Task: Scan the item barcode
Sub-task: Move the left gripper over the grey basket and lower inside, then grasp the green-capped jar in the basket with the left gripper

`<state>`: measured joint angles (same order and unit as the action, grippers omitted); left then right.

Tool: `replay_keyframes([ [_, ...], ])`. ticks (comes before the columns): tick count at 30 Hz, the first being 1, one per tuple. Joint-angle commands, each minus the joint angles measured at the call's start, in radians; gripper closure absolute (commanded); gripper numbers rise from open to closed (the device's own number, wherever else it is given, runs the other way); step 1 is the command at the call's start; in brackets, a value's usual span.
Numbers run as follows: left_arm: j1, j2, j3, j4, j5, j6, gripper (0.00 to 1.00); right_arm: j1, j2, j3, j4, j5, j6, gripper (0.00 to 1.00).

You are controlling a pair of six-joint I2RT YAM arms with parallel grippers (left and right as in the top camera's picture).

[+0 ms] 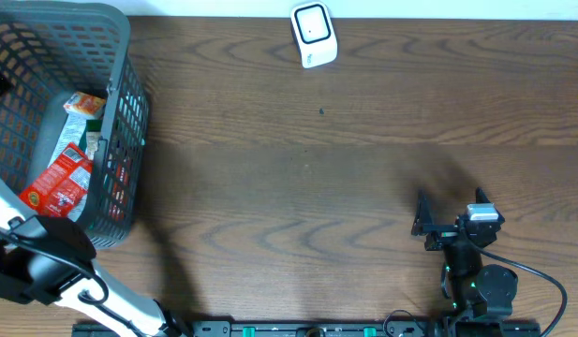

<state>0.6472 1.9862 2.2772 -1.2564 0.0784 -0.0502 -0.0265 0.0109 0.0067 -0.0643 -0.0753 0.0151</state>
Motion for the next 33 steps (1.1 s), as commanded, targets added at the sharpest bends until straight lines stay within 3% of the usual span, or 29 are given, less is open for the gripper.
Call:
replay_keyframes([
  [1, 0.003, 0.042, 0.018, 0.002, 0.039, 0.023, 0.15, 0.002, -0.005, -0.002, -0.004, -0.005, 0.014, 0.01],
  [13, 0.003, 0.086, 0.018, 0.024, 0.046, 0.126, 0.14, 0.002, -0.005, -0.002, -0.004, -0.005, 0.014, 0.01],
  [33, 0.003, 0.188, 0.018, 0.016, 0.045, 0.144, 0.14, 0.002, -0.005, -0.002, -0.004, -0.005, 0.014, 0.01],
])
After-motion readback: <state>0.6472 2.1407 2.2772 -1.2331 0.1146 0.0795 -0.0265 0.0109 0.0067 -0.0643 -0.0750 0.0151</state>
